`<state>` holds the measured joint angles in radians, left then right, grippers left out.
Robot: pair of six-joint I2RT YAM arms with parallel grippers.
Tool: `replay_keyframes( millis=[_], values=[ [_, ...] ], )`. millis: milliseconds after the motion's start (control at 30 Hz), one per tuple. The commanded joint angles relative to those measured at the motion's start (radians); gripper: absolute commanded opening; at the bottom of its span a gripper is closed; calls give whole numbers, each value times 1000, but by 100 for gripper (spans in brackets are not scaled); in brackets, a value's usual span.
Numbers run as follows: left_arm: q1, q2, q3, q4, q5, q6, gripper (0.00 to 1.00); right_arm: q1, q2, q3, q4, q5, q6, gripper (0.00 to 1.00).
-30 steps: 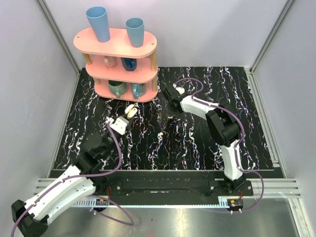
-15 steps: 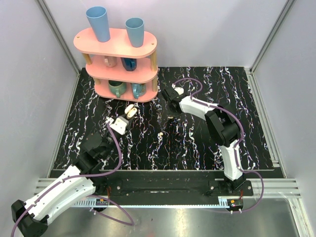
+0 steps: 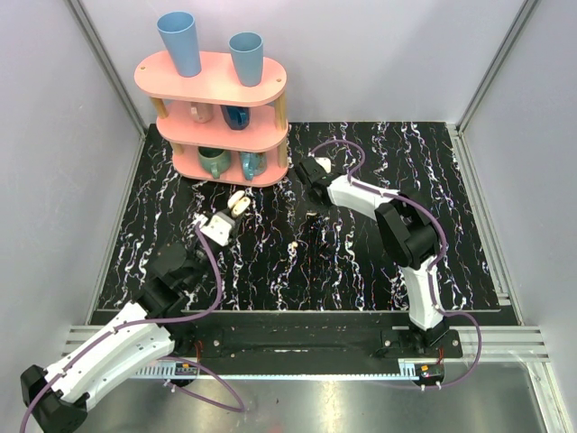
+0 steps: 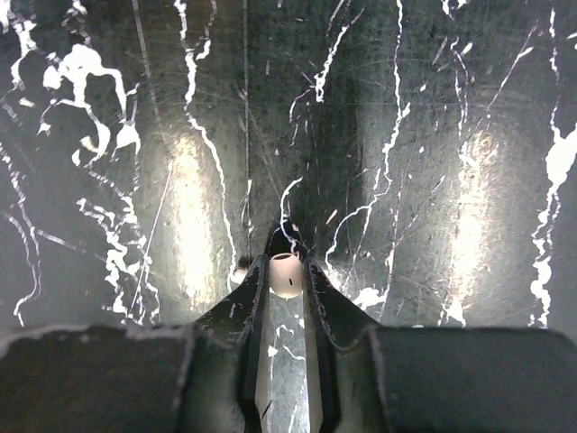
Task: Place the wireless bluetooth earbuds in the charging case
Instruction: Pick up the right earbud from the center of the board, then place the right earbud in the right side groove of the charging case.
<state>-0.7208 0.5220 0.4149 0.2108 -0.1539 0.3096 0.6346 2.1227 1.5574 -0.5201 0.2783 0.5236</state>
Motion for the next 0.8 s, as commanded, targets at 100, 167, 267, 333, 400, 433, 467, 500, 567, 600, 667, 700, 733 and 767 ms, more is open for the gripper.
replay_keyframes(
  millis=[100, 167, 267, 333, 400, 433, 467, 500, 567, 600, 667, 700, 733, 767],
  values=[
    [-3, 39, 81, -54, 5, -36, 0, 46, -237, -43, 52, 71, -209, 5],
    [-3, 44, 91, -63, 16, -41, 0, 54, -303, -74, 63, 62, -250, 3],
    [-3, 42, 99, -68, 36, -47, 0, 73, -398, -106, 81, 73, -313, 0],
    [-3, 49, 113, -86, 60, -50, 0, 97, -450, -120, 106, 81, -376, 0],
    [-3, 58, 128, -109, 76, -58, 0, 117, -535, -146, 137, 110, -428, 0],
    [-2, 70, 143, -120, 91, -61, 0, 126, -565, -154, 169, 107, -450, 0],
    [-2, 78, 154, -131, 102, -61, 0, 152, -626, -178, 190, 110, -474, 0],
    [-2, 87, 162, -149, 114, -66, 0, 164, -651, -187, 209, 113, -519, 0],
    [-2, 113, 191, -171, 148, -70, 0, 201, -708, -186, 229, 101, -582, 0],
    [0, 127, 199, -186, 148, -72, 0, 215, -719, -180, 226, 113, -629, 0],
    [3, 141, 219, -195, 212, -76, 0, 244, -744, -166, 227, 127, -669, 0],
    [4, 147, 225, -201, 224, -82, 0, 273, -750, -163, 229, 127, -706, 0],
    [9, 154, 232, -202, 247, -86, 0, 289, -762, -163, 245, 131, -726, 0],
    [14, 159, 237, -203, 258, -86, 0, 306, -768, -160, 249, 134, -749, 0]
  ],
)
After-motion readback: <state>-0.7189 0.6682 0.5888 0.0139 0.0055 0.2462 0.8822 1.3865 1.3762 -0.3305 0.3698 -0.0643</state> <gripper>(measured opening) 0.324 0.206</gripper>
